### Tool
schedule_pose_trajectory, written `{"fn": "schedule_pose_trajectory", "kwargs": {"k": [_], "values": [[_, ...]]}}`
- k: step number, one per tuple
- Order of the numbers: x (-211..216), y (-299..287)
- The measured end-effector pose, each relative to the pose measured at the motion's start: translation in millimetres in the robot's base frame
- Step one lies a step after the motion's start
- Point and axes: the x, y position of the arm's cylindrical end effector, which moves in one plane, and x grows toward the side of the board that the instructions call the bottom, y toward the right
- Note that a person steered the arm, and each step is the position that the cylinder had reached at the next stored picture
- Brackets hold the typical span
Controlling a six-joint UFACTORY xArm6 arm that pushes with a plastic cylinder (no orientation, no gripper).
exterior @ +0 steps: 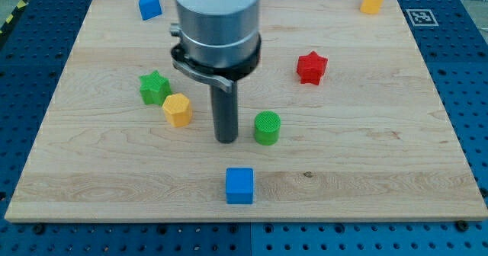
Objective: Push the green circle towards bottom right
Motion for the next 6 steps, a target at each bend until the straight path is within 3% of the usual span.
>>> {"fn": "schedule_pose_trajectory", "kwargs": {"k": [3,6], "values": [[-7.6,11.4],[5.8,124.3]]}}
